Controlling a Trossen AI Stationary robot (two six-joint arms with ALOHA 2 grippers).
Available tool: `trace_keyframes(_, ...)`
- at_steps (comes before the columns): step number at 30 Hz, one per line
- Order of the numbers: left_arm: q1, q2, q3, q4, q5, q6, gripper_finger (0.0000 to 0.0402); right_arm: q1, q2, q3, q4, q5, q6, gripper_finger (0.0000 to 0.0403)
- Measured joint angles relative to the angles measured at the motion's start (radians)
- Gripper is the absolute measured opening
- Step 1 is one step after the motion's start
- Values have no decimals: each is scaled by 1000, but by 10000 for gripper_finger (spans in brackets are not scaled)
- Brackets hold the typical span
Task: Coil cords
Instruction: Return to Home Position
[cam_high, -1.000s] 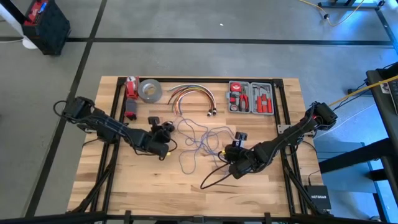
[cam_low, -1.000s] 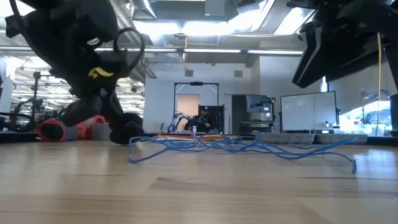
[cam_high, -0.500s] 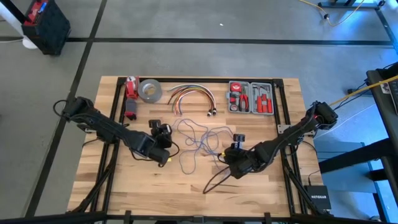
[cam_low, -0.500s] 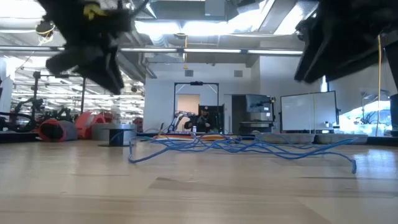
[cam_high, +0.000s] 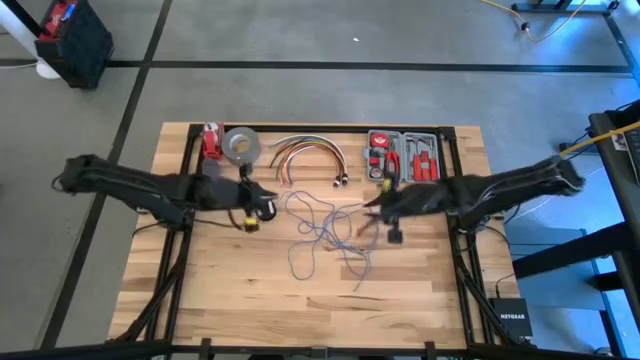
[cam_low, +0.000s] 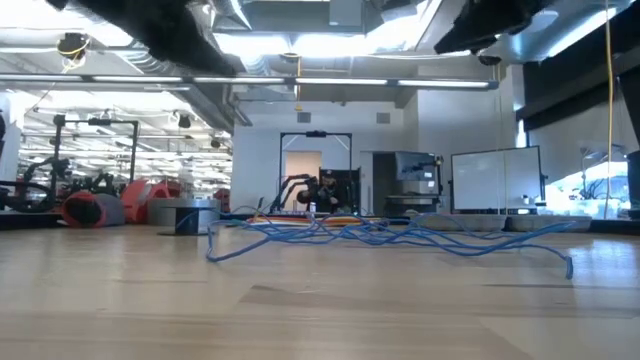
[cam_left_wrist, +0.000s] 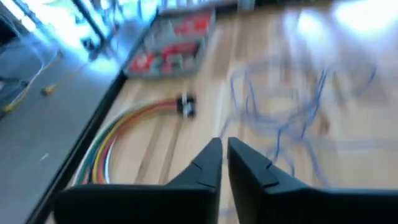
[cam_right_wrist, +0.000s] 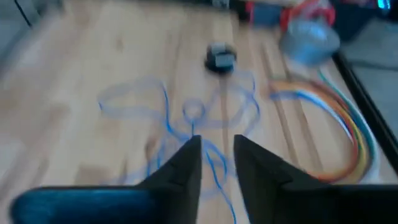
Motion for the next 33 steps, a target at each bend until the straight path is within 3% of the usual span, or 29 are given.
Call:
trace_keyframes(3, 58, -148, -122, 182, 84, 50, 4, -119, -165, -150, 163, -157, -41, 61)
trace_keyframes(8, 92, -334, -232, 327, 84, 71, 11, -253, -424, -341, 275, -214, -33, 6)
trace_keyframes(12, 90, -411, -266, 319, 86, 108, 18, -283, -587, -426, 293, -194, -9, 24)
trace_keyframes(19, 124, -429, -271, 295, 92, 155, 19, -285, -763, -493, 286, -173, -9, 51)
trace_keyframes(26, 235, -514, -271, 246, 409, 157, 19, -285, -959, -559, 228, -138, -22, 53)
trace_keyframes(30, 299, -568, -278, 213, 502, 157, 20, -285, -1070, -613, 254, -131, -22, 53)
trace_keyframes(33, 331, -594, -319, 252, 532, 159, 20, -285, -1069, -624, 277, -139, -25, 53)
